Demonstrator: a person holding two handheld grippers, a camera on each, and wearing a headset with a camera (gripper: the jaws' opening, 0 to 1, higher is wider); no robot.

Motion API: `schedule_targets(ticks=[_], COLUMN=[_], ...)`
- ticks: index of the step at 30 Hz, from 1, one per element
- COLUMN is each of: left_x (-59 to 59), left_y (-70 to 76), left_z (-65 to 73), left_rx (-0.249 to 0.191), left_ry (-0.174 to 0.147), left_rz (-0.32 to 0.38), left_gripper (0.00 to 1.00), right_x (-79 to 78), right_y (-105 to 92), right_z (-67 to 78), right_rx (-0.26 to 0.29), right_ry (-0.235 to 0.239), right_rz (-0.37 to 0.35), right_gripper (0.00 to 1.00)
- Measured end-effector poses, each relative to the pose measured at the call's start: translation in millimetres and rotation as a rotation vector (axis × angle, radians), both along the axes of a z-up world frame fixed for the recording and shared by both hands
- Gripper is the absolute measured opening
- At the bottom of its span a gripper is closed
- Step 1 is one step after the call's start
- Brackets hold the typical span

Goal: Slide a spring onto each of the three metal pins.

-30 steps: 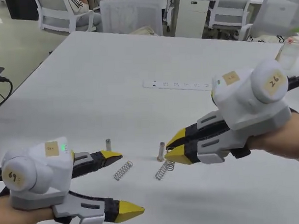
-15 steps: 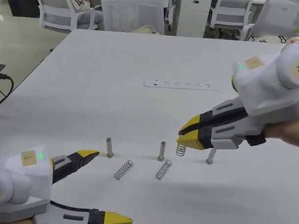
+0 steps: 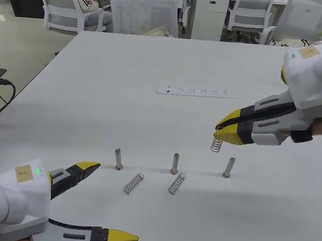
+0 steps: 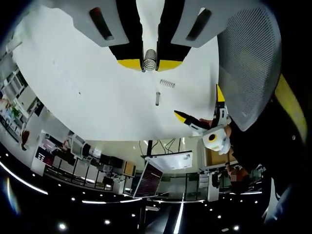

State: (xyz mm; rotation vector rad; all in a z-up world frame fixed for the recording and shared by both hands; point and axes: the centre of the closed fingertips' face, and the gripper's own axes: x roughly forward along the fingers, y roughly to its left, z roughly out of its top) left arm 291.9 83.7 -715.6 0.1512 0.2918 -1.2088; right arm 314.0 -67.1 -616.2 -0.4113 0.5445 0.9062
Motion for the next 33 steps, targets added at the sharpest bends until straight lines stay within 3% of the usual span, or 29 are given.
schedule_targets(ticks=[7,14,33], left_x=[0.6,2.4,1.5], left_y=[2.0,3.2,2.9], left_z=[-1.5,-2.1,-4.8], left_rx=[0.006,0.009,0.023], left_ry=[0.003,0.005,0.014], left_rz=[0.003,0.007,0.009], left_gripper=[0.98,0.98,0.98], right_x=[10.4,13.9,31.0], right_y=[-27.3,-48.0,-71.1], right_z=[-1.1,-17.9,-55.3], right_rx=[-0.006,-0.017,0.003], right_ry=[-0.002,0.026,0.065], right_rz=[-0.067,-0.113,-0.196], right_gripper=[0.07,0.07,0.07])
